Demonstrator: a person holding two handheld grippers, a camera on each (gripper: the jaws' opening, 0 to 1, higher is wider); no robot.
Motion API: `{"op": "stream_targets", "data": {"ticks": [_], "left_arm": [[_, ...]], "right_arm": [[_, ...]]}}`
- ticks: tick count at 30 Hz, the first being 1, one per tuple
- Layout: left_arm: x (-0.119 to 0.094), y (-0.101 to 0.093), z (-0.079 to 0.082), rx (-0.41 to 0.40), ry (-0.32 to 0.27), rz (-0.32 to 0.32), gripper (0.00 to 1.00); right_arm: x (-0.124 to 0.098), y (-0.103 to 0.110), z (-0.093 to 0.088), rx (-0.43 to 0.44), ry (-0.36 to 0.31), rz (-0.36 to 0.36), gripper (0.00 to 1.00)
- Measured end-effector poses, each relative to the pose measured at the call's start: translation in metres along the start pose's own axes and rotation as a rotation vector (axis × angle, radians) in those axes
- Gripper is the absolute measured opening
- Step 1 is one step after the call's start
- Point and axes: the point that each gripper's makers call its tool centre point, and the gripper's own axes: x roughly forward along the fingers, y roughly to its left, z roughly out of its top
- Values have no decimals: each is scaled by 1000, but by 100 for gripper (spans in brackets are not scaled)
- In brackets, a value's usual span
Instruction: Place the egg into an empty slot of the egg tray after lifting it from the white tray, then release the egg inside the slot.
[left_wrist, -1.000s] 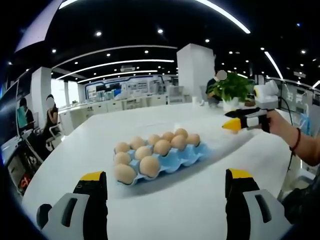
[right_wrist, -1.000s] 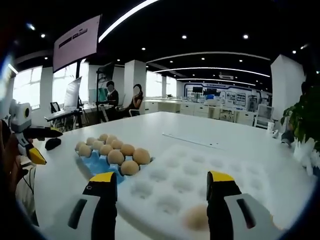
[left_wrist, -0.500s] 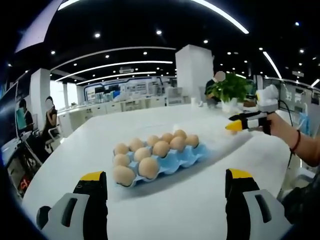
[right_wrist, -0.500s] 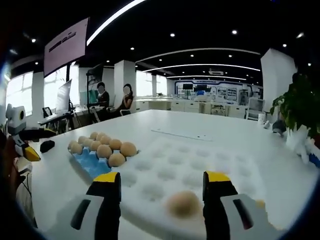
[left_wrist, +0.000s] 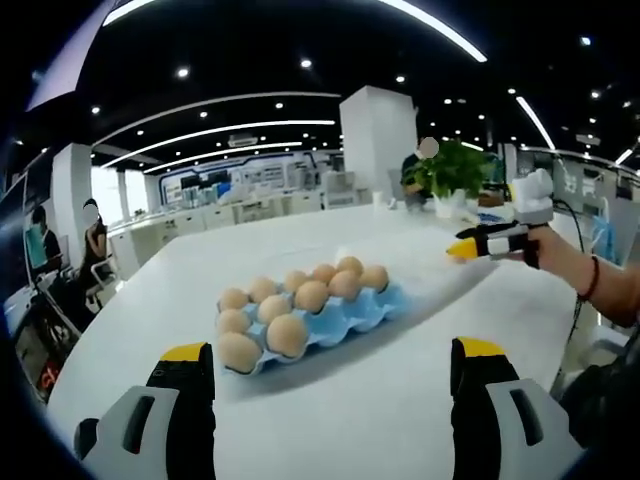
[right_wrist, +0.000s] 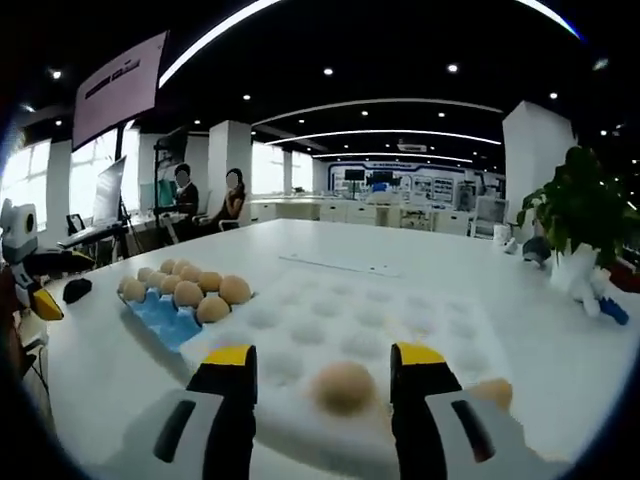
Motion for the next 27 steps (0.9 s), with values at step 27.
{"op": "stream_targets", "data": {"ticks": [27], "left_arm": [[-1,2,-1,-7,-1,2,100]], "right_arm": [[6,-20,-23,62,-48,-162,31]]}}
